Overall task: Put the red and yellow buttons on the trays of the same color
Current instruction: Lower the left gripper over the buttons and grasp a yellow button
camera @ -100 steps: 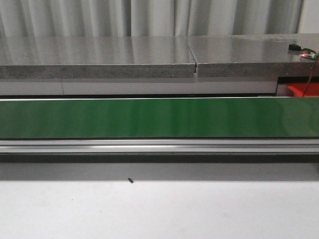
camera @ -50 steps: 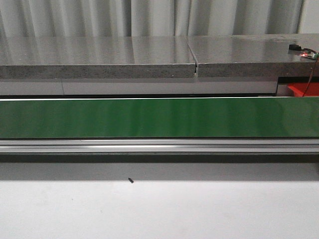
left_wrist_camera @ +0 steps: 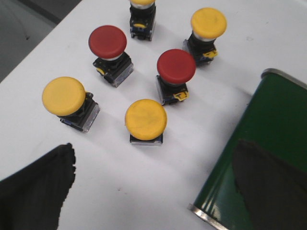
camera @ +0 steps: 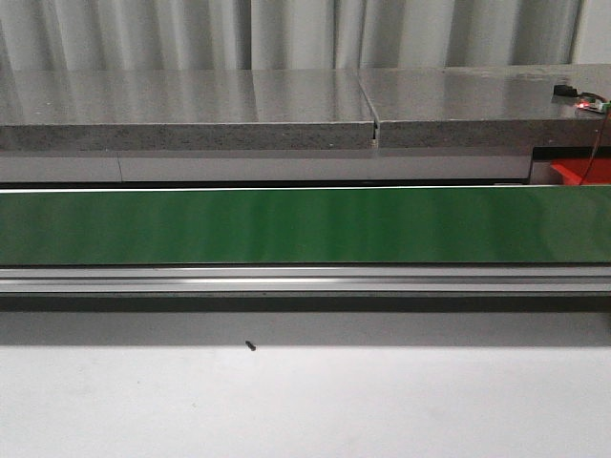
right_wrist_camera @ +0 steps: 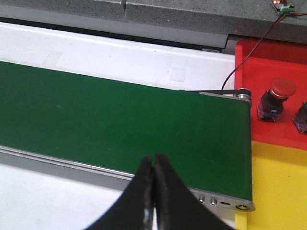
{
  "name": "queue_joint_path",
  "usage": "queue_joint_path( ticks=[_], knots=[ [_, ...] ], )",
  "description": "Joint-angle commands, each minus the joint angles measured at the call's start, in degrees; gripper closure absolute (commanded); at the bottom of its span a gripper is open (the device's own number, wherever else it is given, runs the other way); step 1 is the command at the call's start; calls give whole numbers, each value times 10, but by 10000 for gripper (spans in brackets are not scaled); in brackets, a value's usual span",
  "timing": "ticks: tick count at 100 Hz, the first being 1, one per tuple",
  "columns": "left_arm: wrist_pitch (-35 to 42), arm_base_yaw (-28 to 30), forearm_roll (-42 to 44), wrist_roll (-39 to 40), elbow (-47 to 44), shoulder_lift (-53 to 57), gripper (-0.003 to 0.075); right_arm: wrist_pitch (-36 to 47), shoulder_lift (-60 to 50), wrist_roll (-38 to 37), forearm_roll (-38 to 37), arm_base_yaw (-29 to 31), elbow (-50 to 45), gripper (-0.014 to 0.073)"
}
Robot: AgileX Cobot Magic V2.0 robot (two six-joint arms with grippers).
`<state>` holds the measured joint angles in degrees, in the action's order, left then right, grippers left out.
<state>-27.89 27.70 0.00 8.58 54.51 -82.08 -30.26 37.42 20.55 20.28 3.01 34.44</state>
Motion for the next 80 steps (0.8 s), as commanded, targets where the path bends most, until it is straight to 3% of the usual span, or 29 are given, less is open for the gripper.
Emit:
queue_joint_path(
  ticks=[1, 80],
  knots=[
    [38, 3, 0, 5, 30, -14, 82, 35, -1, 5, 3, 2, 15, 662],
    [63, 3, 6, -3, 94, -163, 82, 35, -1, 5, 3, 2, 15, 662]
  ],
)
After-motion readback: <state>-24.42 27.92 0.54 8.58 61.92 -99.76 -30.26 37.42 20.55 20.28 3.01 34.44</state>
